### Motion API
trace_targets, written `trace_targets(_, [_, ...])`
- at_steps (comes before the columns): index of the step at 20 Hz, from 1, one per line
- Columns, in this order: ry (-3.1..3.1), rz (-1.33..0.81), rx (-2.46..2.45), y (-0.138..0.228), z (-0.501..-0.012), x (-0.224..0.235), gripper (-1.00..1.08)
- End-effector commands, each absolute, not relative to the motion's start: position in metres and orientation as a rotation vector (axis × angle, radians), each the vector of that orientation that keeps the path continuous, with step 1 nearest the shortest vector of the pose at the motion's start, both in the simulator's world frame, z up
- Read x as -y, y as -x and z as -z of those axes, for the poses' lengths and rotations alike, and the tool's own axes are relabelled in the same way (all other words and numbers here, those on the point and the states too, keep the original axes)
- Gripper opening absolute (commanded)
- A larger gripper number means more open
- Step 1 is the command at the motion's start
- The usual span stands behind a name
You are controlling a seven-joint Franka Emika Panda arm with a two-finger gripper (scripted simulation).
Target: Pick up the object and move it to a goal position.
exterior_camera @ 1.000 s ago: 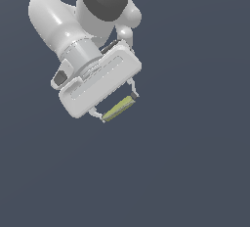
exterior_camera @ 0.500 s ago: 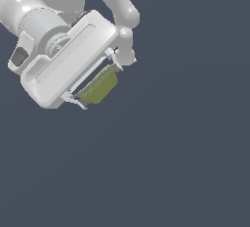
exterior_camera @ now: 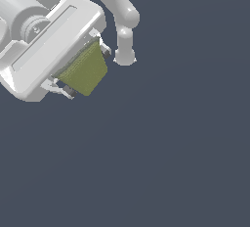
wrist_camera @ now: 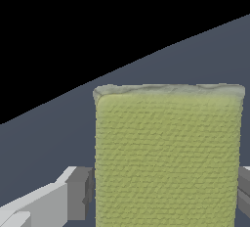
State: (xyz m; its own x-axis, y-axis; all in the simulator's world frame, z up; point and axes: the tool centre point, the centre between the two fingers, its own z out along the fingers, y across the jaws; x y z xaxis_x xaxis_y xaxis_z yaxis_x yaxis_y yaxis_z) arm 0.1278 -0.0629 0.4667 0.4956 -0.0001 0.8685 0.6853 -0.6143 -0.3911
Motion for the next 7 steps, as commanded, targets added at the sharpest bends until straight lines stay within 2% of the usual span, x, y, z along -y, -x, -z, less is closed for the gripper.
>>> trace_targets(1, [1.971,1.157,0.573,-0.1279,-0.4709,0.0637,-1.00])
trace_targets(7, [1.975,1.153,0.570,-0.1284,-0.4696,0.0624,-1.00])
